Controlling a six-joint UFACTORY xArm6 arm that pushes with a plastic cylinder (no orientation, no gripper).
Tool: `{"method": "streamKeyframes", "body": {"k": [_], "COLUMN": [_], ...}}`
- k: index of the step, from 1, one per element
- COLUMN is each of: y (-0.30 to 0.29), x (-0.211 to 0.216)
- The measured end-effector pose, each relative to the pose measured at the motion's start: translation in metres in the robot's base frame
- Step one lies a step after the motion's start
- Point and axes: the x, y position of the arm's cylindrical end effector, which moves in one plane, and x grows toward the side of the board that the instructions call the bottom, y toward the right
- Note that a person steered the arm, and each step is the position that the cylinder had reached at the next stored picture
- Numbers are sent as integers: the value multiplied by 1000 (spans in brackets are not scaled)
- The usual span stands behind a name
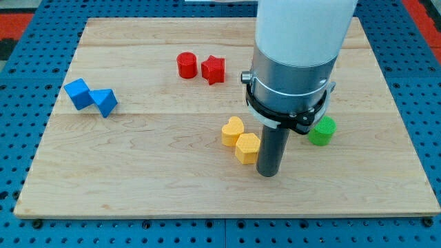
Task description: Separate the yellow blocks from each other
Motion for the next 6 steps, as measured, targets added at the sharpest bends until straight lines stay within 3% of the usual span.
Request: {"method": "streamKeyframes", "body": {"k": [4,6], "y": [16,-84], "x": [-21,-76]}}
